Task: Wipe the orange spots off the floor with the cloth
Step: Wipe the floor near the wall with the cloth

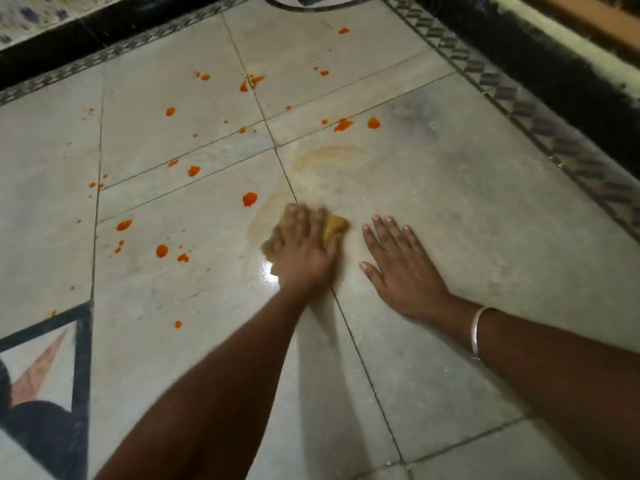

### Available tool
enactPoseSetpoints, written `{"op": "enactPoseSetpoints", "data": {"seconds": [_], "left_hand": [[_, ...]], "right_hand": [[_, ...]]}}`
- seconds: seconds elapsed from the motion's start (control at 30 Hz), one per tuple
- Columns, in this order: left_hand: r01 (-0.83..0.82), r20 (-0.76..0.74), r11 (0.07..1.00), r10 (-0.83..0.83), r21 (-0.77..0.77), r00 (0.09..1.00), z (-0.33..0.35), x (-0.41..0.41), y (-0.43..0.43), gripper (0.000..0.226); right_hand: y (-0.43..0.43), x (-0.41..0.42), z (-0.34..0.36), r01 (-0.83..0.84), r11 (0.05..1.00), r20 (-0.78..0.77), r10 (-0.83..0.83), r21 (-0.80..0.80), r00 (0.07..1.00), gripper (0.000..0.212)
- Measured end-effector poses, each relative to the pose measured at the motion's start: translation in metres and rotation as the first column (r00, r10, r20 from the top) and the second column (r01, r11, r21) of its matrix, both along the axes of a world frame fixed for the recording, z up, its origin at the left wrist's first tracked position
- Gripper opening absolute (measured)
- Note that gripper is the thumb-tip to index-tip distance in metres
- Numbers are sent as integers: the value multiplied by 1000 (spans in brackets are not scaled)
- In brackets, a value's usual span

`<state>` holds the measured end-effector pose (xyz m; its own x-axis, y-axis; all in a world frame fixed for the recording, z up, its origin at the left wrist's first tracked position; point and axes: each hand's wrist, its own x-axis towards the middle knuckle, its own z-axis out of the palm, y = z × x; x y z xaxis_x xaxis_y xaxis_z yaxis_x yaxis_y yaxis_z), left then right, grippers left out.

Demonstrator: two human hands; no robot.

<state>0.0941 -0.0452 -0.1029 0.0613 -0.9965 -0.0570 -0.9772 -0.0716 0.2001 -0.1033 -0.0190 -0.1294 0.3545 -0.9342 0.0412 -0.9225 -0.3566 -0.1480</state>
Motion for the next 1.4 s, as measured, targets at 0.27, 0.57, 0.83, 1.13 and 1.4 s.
{"op": "enactPoseSetpoints", "data": {"seconds": [0.27,0.57,0.83,1.13,1.4], "left_hand": [[-134,-14,988,133,-82,991,-6,-27,26,68],[-118,-101,981,103,-157,990,-13,-51,10,63],[-469,-949,834,315,291,-29,73,-12,-25,34],[-362,-835,761,426,539,-348,39,31,10,43],[-571,-825,748,527,337,204,46,33,-6,22]], "right_hand": [[2,-3,2,-20,1000,21,21,-9,1000,70],[3,-8,-1,-34,999,21,34,-29,999,73],[2,-9,0,-40,999,13,40,17,999,77],[0,-9,-1,-39,999,26,39,13,999,77],[0,-9,-1,-34,999,22,33,14,999,78]]}}
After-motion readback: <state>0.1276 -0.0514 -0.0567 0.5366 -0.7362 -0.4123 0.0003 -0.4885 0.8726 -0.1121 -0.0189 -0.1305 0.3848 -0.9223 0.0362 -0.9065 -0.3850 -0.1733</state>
